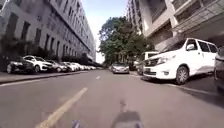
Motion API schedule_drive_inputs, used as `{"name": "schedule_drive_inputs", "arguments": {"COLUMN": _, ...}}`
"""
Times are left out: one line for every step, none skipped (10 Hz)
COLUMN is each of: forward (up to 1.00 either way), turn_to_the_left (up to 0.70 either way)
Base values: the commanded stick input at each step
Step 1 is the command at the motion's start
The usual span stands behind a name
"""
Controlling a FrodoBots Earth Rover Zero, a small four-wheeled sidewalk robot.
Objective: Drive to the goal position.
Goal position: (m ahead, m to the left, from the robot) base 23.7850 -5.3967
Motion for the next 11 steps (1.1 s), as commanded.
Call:
{"name": "schedule_drive_inputs", "arguments": {"forward": 0.7, "turn_to_the_left": 0.0}}
{"name": "schedule_drive_inputs", "arguments": {"forward": 0.7, "turn_to_the_left": 0.0}}
{"name": "schedule_drive_inputs", "arguments": {"forward": 0.7, "turn_to_the_left": 0.0}}
{"name": "schedule_drive_inputs", "arguments": {"forward": 0.7, "turn_to_the_left": 0.0}}
{"name": "schedule_drive_inputs", "arguments": {"forward": 0.7, "turn_to_the_left": 0.0}}
{"name": "schedule_drive_inputs", "arguments": {"forward": 0.7, "turn_to_the_left": 0.0}}
{"name": "schedule_drive_inputs", "arguments": {"forward": 0.7, "turn_to_the_left": 0.0}}
{"name": "schedule_drive_inputs", "arguments": {"forward": 0.7, "turn_to_the_left": 0.0}}
{"name": "schedule_drive_inputs", "arguments": {"forward": 0.7, "turn_to_the_left": 0.0}}
{"name": "schedule_drive_inputs", "arguments": {"forward": 0.7, "turn_to_the_left": 0.0}}
{"name": "schedule_drive_inputs", "arguments": {"forward": 0.7, "turn_to_the_left": 0.0}}
